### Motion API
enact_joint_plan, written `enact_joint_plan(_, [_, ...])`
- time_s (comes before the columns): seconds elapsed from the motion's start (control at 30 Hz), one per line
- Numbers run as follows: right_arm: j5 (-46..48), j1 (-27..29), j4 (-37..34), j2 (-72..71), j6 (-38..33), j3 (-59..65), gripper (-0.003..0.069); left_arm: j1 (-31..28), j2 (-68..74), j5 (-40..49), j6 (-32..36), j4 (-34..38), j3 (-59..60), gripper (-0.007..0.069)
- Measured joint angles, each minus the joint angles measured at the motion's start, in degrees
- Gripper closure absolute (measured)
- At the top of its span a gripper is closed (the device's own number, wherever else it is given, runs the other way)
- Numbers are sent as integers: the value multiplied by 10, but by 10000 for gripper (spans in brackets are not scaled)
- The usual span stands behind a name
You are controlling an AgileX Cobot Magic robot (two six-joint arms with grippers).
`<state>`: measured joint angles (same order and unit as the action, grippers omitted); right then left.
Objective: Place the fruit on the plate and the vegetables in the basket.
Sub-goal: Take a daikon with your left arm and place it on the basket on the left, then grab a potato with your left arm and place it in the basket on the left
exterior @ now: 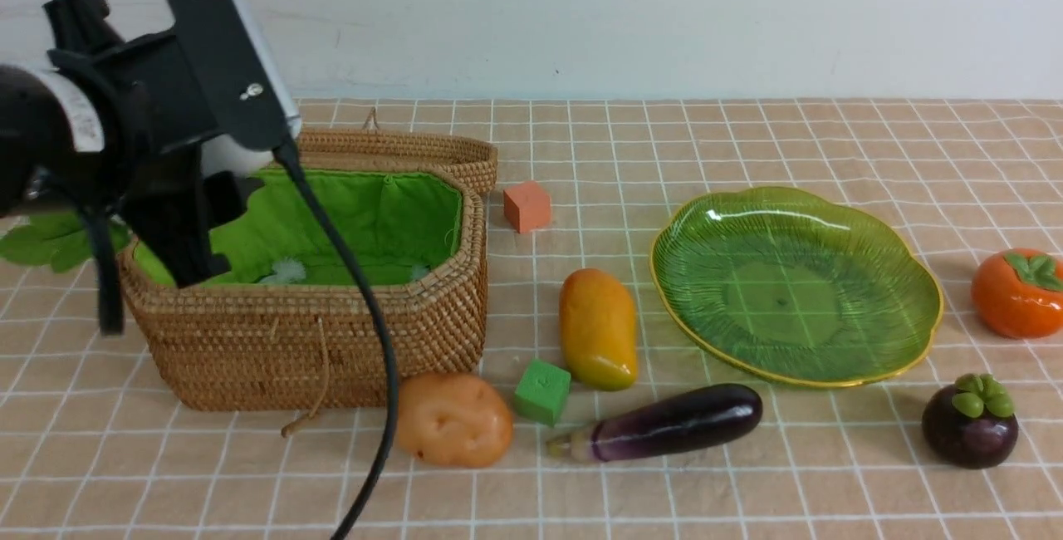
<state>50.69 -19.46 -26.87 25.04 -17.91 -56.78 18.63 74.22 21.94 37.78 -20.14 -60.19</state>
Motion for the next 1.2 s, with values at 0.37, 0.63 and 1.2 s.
enact_joint_plan(0.37, [48,0,-25,0,0,0,480,0,163,-89,0,-36,-38,131])
enact_joint_plan(0.63, [61,0,-22,0,7,-1,480,0,141,-58,-37,-7,-38,-36])
enact_joint_plan(1.2, [199,0,66,1,65,-16,477,174,102,299,122,312,-41,491])
